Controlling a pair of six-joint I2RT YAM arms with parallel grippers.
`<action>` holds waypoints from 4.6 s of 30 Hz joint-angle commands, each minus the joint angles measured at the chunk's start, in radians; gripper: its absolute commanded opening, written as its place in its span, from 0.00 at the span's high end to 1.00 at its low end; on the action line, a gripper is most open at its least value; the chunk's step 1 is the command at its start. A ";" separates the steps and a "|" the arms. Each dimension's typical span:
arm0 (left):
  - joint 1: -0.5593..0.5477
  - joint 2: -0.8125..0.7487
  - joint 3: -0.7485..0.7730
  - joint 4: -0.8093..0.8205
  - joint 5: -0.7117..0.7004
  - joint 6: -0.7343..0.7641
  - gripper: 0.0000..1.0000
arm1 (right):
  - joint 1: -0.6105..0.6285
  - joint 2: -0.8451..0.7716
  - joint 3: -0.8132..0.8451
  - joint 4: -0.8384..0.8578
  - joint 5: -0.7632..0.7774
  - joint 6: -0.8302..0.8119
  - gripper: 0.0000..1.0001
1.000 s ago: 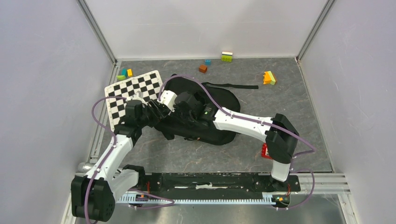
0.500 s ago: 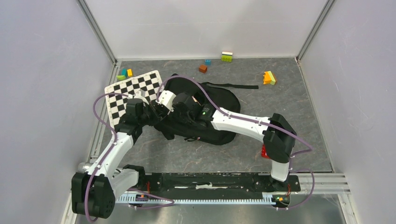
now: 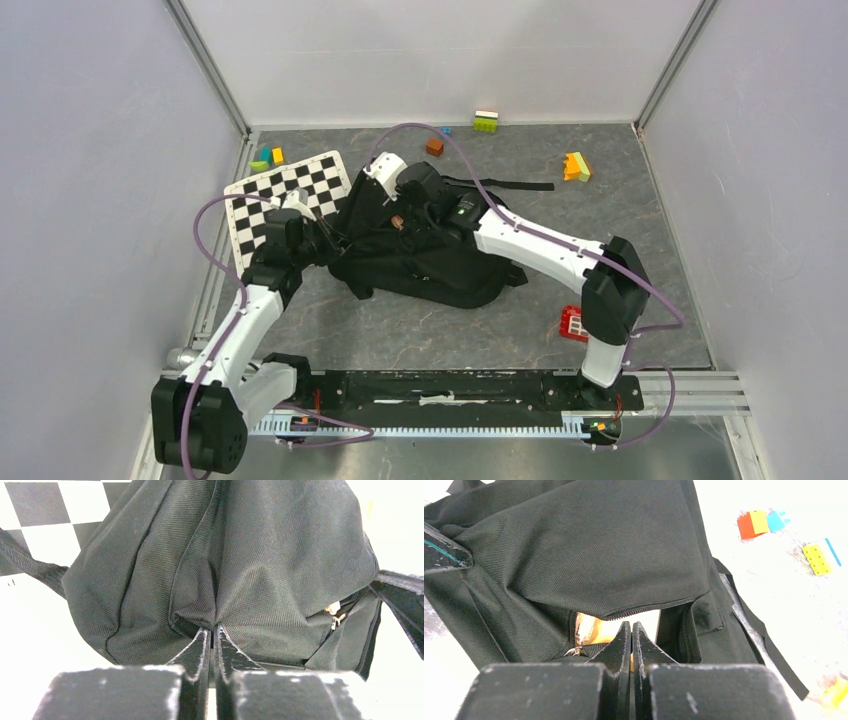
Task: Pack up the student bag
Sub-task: Zip the student bag at the center of the board.
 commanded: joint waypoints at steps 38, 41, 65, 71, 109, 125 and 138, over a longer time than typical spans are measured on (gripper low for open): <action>-0.709 0.031 0.063 0.289 -0.526 0.496 0.41 | -0.038 -0.273 -0.135 0.142 -0.222 0.219 1.00; -0.717 0.045 0.049 0.327 -0.580 0.496 0.50 | -0.038 -0.272 -0.140 0.145 -0.226 0.221 1.00; -0.726 -0.058 -0.052 0.157 -0.522 0.414 0.98 | -0.091 -0.128 0.033 0.216 0.107 0.157 1.00; -0.731 -0.094 -0.056 0.103 -0.541 0.388 0.98 | -0.135 -0.067 0.049 0.236 0.128 0.153 1.00; -0.694 0.337 0.338 0.155 -0.667 0.532 0.69 | -0.191 -0.097 -0.019 0.223 -0.150 0.160 1.00; -0.694 0.169 0.220 0.061 -0.494 0.563 0.98 | -0.191 -0.086 -0.029 0.301 -0.011 0.135 1.00; -0.692 0.057 0.256 -0.081 -0.439 0.470 0.81 | -0.193 0.000 0.076 0.304 -0.017 0.121 1.00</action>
